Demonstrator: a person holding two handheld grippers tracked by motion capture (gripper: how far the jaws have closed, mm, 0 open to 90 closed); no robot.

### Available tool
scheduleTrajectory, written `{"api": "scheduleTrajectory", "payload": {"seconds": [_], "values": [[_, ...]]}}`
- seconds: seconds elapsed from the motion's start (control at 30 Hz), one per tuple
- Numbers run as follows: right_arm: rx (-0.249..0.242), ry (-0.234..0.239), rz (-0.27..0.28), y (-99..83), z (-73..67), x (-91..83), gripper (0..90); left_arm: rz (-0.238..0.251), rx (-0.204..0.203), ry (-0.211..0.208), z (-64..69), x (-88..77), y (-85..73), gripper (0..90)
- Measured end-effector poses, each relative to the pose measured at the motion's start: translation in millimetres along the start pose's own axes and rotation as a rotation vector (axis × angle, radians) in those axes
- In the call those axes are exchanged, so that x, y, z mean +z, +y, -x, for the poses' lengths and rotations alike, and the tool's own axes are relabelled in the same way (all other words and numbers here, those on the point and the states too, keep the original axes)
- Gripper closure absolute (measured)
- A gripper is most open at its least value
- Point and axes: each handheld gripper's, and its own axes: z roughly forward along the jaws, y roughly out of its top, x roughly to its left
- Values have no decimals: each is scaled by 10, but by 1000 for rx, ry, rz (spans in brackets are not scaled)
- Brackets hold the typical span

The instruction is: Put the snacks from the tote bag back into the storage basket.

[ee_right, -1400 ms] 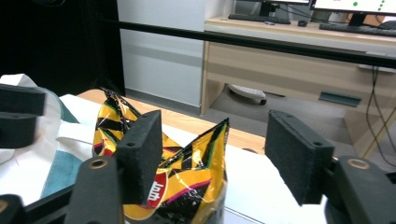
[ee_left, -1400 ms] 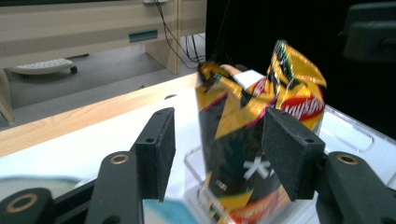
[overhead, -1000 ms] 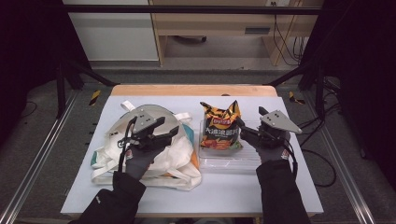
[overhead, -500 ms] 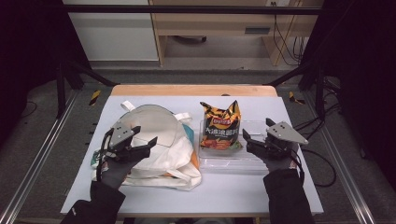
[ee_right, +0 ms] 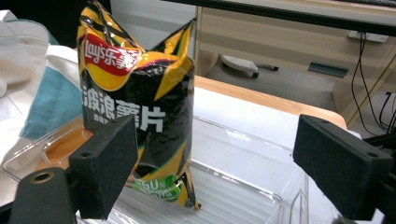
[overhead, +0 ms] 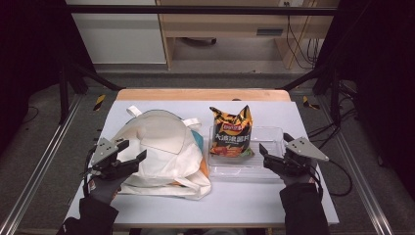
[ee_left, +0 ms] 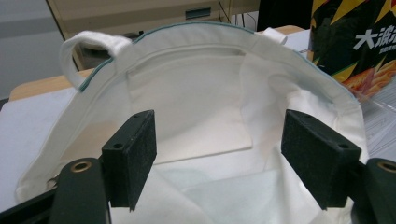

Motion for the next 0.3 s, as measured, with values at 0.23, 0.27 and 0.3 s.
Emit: {"api": "scheduleTrajectory", "payload": {"seconds": [0.23,0.27,0.3], "values": [[14,-2,-25,-122,55,-51,141,-18,-30,2,-123,-61,-199,261],[16,-3,-32,-147,64,-59,141,-23,-27,11,-146,-69,-227,261],[16,-3,-32,-147,64,-59,141,-23,-27,11,-146,-69,-227,261]]}}
